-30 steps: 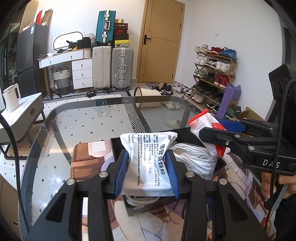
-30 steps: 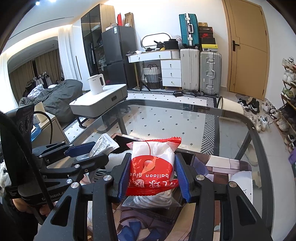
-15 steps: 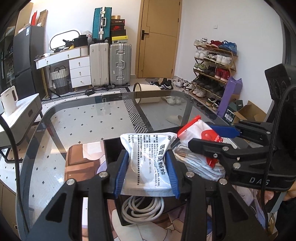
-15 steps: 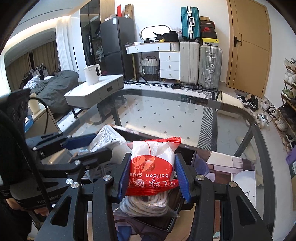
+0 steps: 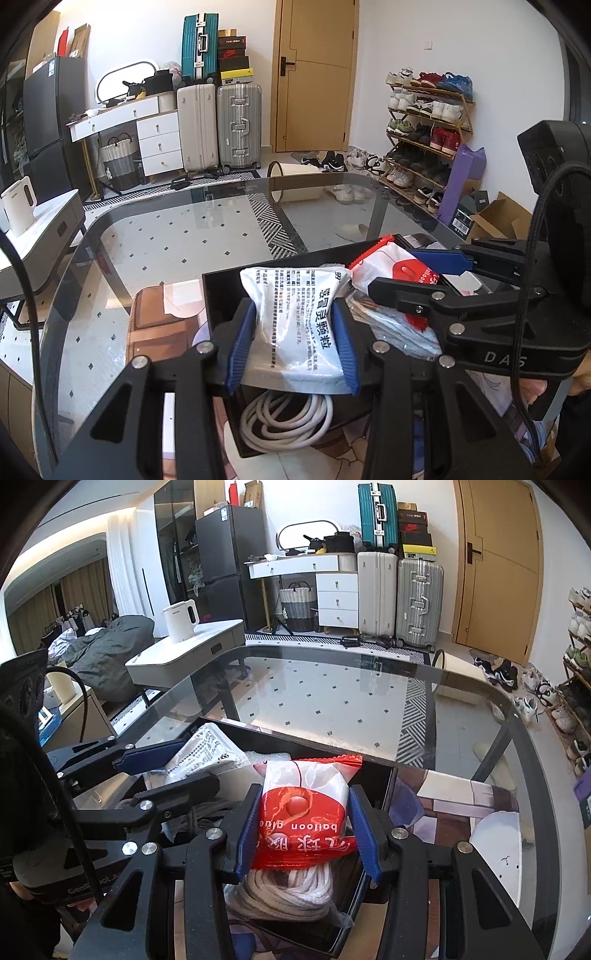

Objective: Organize soft objects
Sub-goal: 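Lower the packet and balloon bag into the black box and open both tools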

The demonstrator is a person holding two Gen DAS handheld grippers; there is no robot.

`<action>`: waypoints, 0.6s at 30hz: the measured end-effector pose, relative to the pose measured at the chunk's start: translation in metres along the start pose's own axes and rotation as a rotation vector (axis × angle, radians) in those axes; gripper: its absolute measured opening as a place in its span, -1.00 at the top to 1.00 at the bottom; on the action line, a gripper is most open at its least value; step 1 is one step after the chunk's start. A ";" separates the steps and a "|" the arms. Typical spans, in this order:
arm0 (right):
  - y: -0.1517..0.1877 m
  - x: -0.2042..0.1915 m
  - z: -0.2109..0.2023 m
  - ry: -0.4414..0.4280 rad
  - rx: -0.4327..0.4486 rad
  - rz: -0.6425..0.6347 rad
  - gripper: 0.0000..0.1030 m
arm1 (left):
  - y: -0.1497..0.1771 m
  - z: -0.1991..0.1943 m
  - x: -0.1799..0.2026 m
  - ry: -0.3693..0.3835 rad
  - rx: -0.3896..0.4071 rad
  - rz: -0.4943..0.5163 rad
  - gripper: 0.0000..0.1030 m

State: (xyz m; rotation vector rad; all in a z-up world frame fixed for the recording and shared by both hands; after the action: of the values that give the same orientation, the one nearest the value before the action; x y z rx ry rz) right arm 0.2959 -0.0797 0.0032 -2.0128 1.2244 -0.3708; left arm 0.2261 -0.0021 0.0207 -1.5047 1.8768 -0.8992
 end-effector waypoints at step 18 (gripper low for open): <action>0.010 -0.005 0.006 0.057 0.014 -0.075 0.09 | 0.006 0.003 0.008 -0.027 0.008 0.042 0.11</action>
State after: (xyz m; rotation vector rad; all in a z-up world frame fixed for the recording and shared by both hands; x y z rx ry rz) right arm 0.2903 -0.0758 -0.0074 -2.0531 1.1792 -0.4749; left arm 0.2232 -0.0090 0.0141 -1.4606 1.8765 -0.8626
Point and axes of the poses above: each gripper's, at about its wrist camera, not at the fingertips, and z roughly the way its jaws point, x to its right, y to its underside, the point moved 4 cm from there along z, roughly the way its jaws point, and after that the axes turned 6 degrees about z, right-handed, at the moved point
